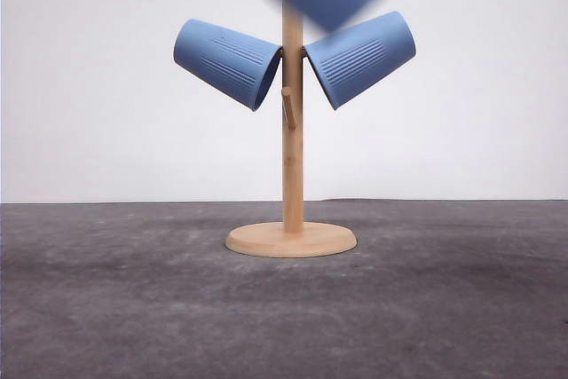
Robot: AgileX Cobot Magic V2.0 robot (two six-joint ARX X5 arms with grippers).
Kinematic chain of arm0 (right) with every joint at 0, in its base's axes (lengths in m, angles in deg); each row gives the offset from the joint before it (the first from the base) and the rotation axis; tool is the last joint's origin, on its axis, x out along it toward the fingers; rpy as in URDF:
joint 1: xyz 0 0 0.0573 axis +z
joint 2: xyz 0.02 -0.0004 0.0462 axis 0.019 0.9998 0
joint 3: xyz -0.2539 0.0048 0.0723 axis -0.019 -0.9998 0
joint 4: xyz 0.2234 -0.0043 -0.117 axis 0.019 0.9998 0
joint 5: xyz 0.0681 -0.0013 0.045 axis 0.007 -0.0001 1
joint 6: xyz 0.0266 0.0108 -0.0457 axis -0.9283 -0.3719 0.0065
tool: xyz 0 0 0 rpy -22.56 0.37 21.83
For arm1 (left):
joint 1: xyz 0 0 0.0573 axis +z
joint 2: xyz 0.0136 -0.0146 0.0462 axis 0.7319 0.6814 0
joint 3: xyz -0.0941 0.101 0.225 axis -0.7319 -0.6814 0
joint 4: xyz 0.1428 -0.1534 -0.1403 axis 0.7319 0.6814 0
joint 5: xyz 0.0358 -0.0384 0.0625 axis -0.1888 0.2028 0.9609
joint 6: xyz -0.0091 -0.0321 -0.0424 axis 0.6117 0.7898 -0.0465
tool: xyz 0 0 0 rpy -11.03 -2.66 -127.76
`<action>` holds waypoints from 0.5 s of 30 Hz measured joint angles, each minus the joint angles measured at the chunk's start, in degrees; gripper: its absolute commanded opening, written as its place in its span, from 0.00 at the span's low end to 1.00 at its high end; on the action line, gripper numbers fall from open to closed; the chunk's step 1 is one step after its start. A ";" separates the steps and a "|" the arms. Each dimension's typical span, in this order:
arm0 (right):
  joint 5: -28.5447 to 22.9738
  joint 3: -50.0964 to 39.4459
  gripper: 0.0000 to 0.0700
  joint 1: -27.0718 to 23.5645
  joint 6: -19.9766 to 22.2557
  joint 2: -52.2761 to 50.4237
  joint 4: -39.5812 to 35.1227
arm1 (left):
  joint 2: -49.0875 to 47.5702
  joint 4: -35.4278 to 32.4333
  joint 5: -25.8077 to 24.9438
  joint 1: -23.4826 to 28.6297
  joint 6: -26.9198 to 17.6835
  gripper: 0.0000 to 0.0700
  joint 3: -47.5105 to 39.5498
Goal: Place three cups
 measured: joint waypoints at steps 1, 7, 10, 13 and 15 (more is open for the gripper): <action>3.26 0.00 0.90 0.30 0.10 0.43 -1.31 | -1.40 -1.33 -1.00 0.39 -0.02 0.00 0.16; 13.65 0.00 1.00 3.17 0.15 3.35 -8.21 | -6.96 -5.77 -8.21 3.86 0.03 0.00 1.10; 14.57 0.00 1.00 5.00 0.17 5.02 -10.20 | -7.14 -7.52 -13.60 5.69 0.31 0.00 1.38; 18.09 -0.03 1.00 7.28 0.17 6.81 -12.54 | -6.93 -8.93 -16.83 7.10 0.80 0.00 1.38; 20.18 -0.04 1.00 9.02 0.18 7.67 -14.24 | -6.90 -9.59 -17.68 7.67 1.05 0.00 1.38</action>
